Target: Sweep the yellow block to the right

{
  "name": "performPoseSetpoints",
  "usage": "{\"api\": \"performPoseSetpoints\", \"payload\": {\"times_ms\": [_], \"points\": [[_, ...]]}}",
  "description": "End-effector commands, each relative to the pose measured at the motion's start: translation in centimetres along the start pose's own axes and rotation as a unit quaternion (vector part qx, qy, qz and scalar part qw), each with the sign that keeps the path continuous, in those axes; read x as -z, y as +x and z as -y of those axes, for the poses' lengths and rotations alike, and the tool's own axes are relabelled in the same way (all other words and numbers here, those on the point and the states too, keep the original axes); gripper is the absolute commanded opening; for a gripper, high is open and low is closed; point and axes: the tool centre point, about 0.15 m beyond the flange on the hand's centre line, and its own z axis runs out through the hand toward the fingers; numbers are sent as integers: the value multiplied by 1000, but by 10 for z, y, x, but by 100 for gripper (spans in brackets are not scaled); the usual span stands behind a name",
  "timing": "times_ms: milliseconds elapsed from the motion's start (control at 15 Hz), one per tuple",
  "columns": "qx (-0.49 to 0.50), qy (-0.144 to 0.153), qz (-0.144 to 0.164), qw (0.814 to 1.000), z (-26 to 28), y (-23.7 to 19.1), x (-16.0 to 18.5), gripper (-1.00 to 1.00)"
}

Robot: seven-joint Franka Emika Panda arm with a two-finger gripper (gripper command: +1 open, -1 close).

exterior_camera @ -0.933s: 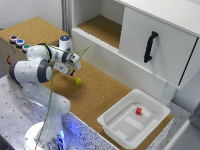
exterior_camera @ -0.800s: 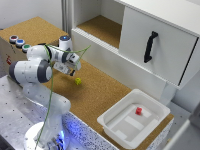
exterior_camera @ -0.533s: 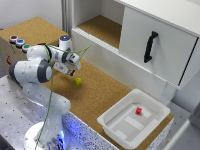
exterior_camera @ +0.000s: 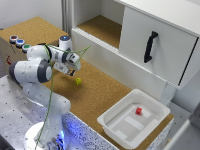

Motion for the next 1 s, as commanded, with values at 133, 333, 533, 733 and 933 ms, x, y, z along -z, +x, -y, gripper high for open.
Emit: {"api": "performPoseSetpoints", "payload": {"times_ms": [133,333,533,733,933], "points": [[-8,-10,4,1000,-5,-6,-8,100],[-13,1,8,1000,-5,-8,-19,-100],[-20,9,18,1000,-3,-8,-28,-100],[-35,30,31,998,-6,-6,-38,-100],[-40,33,37,998,-10,-2,-45,-100]]}}
